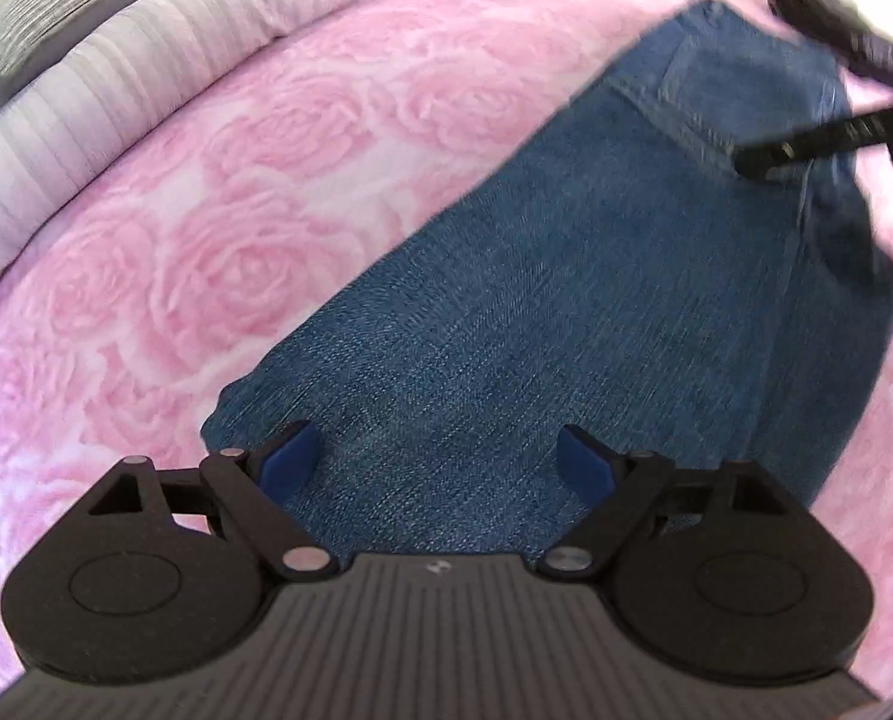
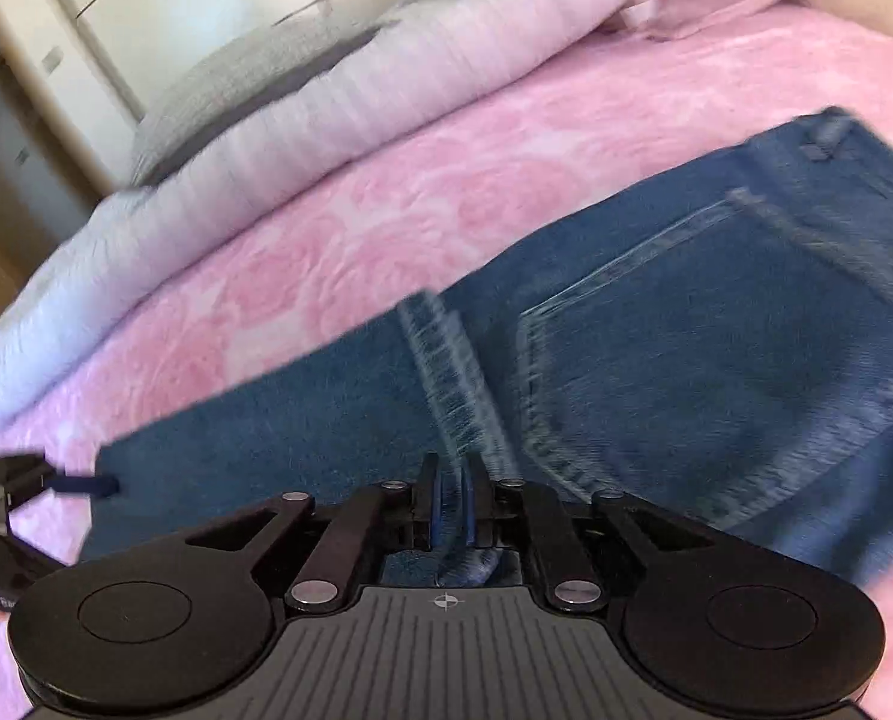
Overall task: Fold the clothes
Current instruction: 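Lay the hem onto the waistband with the right gripper and open it, then grasp the folded edge of the jeans with the right gripper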
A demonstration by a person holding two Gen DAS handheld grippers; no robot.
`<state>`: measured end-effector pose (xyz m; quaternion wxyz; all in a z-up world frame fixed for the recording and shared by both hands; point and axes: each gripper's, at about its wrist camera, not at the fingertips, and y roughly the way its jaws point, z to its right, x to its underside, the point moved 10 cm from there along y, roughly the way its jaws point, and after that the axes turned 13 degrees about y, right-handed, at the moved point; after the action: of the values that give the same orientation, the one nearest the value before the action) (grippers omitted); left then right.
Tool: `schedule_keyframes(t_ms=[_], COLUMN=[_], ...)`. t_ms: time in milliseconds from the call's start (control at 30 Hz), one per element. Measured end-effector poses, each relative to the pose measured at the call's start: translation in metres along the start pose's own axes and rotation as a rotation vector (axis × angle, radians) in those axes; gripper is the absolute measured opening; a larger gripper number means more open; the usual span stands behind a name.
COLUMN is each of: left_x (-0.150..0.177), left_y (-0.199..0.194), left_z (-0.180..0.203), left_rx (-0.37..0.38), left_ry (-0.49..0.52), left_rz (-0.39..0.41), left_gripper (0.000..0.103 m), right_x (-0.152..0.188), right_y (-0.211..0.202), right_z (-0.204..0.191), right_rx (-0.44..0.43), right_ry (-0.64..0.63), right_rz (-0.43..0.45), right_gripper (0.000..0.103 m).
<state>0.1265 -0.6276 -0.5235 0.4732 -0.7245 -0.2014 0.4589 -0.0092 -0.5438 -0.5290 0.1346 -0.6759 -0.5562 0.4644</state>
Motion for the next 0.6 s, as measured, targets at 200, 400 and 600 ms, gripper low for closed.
schedule_keyframes(t_ms=[200,400,600], left_x=[0.024,0.051,0.061], left_y=[-0.039,-0.052,-0.059], left_z=[-0.026,-0.038,-0.041], left_rx=[-0.020,-0.010,0.035], left_ry=[-0.130,-0.143,-0.139], left_rz=[0.045,0.038,0.074], left_gripper=[0.084,0.084,0.084], right_x=[0.037,0.099,0.144], right_y=[-0.042,-0.047,-0.014], right_z=[-0.013,-0.056,-0.095], right_rx=[-0.072,-0.124,-0.229], right_ry=[0.194,0.328,0.462], right_rz=[0.003,-0.054,-0.148], right_gripper=[0.062,0.062,0.062])
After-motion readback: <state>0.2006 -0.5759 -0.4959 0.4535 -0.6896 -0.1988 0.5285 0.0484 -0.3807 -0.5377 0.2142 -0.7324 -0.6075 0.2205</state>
